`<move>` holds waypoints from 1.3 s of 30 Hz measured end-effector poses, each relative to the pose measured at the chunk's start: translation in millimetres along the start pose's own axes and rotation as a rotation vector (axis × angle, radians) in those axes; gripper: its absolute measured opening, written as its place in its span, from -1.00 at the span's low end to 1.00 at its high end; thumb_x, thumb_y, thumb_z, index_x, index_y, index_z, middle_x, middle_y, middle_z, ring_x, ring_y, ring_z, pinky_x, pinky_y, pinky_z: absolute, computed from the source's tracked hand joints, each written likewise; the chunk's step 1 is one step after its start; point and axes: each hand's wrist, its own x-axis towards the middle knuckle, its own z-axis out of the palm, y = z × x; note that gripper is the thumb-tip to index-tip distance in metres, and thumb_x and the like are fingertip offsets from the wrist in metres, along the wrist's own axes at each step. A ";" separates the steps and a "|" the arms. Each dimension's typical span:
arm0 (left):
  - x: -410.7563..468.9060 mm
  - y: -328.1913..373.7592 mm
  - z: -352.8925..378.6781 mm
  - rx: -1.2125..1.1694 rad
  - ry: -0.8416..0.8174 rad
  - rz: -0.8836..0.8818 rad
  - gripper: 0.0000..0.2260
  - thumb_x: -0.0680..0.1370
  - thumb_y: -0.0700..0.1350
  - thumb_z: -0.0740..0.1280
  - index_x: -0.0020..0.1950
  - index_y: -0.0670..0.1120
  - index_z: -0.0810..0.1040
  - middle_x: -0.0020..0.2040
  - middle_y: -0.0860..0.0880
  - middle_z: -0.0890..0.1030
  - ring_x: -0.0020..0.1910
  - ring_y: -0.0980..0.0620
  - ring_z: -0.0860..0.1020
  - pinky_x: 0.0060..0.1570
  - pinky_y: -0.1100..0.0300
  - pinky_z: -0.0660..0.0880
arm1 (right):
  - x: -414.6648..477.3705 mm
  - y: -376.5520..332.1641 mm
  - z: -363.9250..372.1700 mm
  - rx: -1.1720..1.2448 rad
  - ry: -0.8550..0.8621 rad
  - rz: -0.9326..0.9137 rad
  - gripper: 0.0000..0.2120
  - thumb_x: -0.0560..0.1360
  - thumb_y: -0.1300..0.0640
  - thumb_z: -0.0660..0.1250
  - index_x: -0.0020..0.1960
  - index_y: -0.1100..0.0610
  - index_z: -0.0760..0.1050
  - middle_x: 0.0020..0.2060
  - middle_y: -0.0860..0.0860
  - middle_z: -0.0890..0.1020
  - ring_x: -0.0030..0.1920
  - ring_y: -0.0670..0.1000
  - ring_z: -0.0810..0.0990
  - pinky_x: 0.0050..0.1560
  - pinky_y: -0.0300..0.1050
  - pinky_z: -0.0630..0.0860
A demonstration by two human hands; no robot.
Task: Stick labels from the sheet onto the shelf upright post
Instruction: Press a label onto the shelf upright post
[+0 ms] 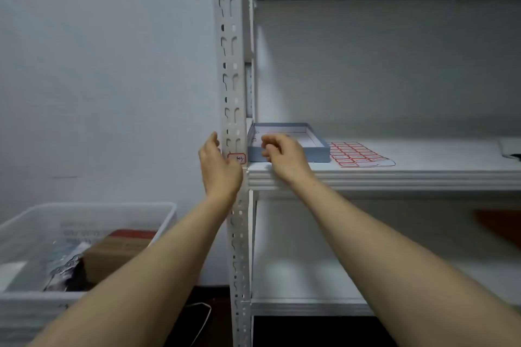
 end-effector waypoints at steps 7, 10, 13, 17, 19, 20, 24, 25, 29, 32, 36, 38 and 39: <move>10.1 -19.9 0.7 -0.162 -0.121 -0.146 -0.34 0.47 -0.28 0.34 0.51 -0.12 0.16 0.34 -0.11 0.44 0.28 -0.07 0.46 0.28 -0.05 0.43 | 11.4 4.8 20.0 0.044 -0.088 0.038 -0.66 0.59 0.34 0.09 0.32 0.23 0.43 0.21 0.12 0.56 0.20 0.06 0.54 0.30 0.03 0.44; 14.4 -20.1 -0.2 -0.190 -0.143 -0.133 -0.35 0.39 -0.13 0.44 0.44 -0.12 0.32 0.17 -0.08 0.59 0.12 0.00 0.58 0.21 0.02 0.49 | 14.7 0.8 25.1 0.146 -0.126 0.023 -0.61 0.57 0.42 0.05 0.32 0.24 0.43 0.16 0.06 0.57 0.20 0.00 0.52 0.26 -0.14 0.44; 19.6 -18.7 -1.0 -0.211 -0.166 -0.125 -0.47 0.32 -0.03 0.45 0.27 -0.08 0.48 0.02 -0.06 0.65 -0.01 0.03 0.63 0.10 0.07 0.56 | 20.5 -0.4 27.7 0.236 -0.137 0.014 -0.56 0.52 0.47 0.01 0.28 0.22 0.46 0.09 0.04 0.59 0.15 -0.01 0.55 0.23 -0.16 0.47; 24.6 -21.3 2.2 -0.237 -0.174 -0.113 -0.69 0.43 -0.14 0.44 0.15 -0.11 0.54 -0.06 0.00 0.64 -0.10 0.08 0.61 -0.11 0.30 0.55 | 27.4 4.7 32.8 0.394 -0.161 0.058 -0.57 0.52 0.45 0.03 0.23 0.18 0.49 0.08 0.07 0.62 0.10 0.03 0.61 0.12 -0.08 0.56; 23.5 -24.3 5.2 -0.254 -0.171 -0.123 -0.72 0.46 -0.16 0.42 0.14 -0.12 0.53 -0.11 0.04 0.61 -0.18 0.16 0.57 -0.26 0.45 0.49 | 29.8 9.5 33.5 0.484 -0.178 0.086 -0.60 0.55 0.41 0.04 0.27 0.18 0.48 0.12 0.08 0.62 0.13 0.06 0.61 0.15 -0.03 0.56; 22.3 -25.4 6.8 -0.268 -0.167 -0.130 -0.73 0.47 -0.16 0.41 0.15 -0.12 0.51 -0.12 0.06 0.59 -0.20 0.20 0.55 -0.30 0.50 0.46 | 30.8 11.7 33.3 0.530 -0.186 0.101 -0.62 0.56 0.39 0.05 0.28 0.19 0.47 0.14 0.11 0.62 0.13 0.07 0.61 0.16 -0.02 0.56; 19.3 -27.5 12.7 -0.291 -0.145 -0.115 -0.76 0.51 -0.19 0.36 0.15 -0.06 0.44 -0.13 0.11 0.54 -0.19 0.26 0.50 -0.31 0.58 0.41 | 33.4 15.4 30.4 0.624 -0.220 0.145 -0.63 0.58 0.37 0.07 0.34 0.24 0.42 0.16 0.16 0.60 0.13 0.08 0.62 0.17 -0.02 0.55; 19.4 -28.2 13.3 -0.288 -0.141 -0.107 -0.78 0.52 -0.19 0.35 0.14 -0.06 0.43 -0.13 0.10 0.54 -0.19 0.25 0.50 -0.31 0.58 0.41 | 33.4 15.3 30.3 0.632 -0.227 0.151 -0.63 0.58 0.37 0.08 0.34 0.25 0.42 0.16 0.17 0.60 0.12 0.08 0.62 0.16 -0.03 0.55; 21.7 -30.7 16.1 -0.278 -0.116 -0.083 -0.83 0.52 -0.19 0.34 0.09 -0.08 0.46 -0.17 0.08 0.54 -0.24 0.25 0.49 -0.33 0.56 0.40 | 28.0 15.7 31.0 0.641 -0.207 0.158 -0.62 0.56 0.40 0.09 0.33 0.25 0.42 0.11 0.11 0.62 0.12 0.08 0.62 0.10 -0.15 0.57; 23.7 -32.6 17.7 -0.264 -0.098 -0.061 -0.86 0.50 -0.20 0.35 0.03 -0.10 0.48 -0.22 0.10 0.54 -0.28 0.25 0.49 -0.35 0.55 0.39 | 24.0 16.5 32.0 0.578 -0.163 0.137 -0.58 0.53 0.43 0.09 0.34 0.25 0.42 0.04 0.08 0.64 -0.23 -0.23 0.62 0.13 -0.16 0.54; 26.7 -36.8 17.4 -0.219 -0.116 -0.025 -0.88 0.51 -0.19 0.33 0.03 -0.10 0.47 -0.18 0.07 0.55 -0.25 0.23 0.49 -0.30 0.51 0.41 | 23.6 18.1 34.3 0.508 -0.143 0.133 -0.53 0.49 0.46 0.08 0.35 0.22 0.42 0.02 0.02 0.64 -0.05 -0.16 0.63 0.22 -0.11 0.49; 27.9 -38.8 17.1 -0.193 -0.128 -0.006 -0.88 0.52 -0.18 0.31 0.04 -0.10 0.46 -0.13 0.04 0.55 -0.21 0.22 0.50 -0.23 0.42 0.43 | 22.4 18.3 33.6 0.504 -0.150 0.125 -0.48 0.45 0.51 0.07 0.35 0.24 0.41 0.18 0.08 0.59 0.20 0.00 0.56 0.26 -0.08 0.47; 28.2 -39.5 17.0 -0.186 -0.132 0.000 -0.88 0.52 -0.18 0.31 0.05 -0.10 0.45 -0.12 0.04 0.55 -0.20 0.22 0.50 -0.20 0.40 0.43 | 22.3 18.5 33.2 0.509 -0.155 0.122 -0.45 0.42 0.53 0.06 0.35 0.25 0.41 0.21 0.10 0.58 0.23 0.02 0.54 0.27 -0.08 0.47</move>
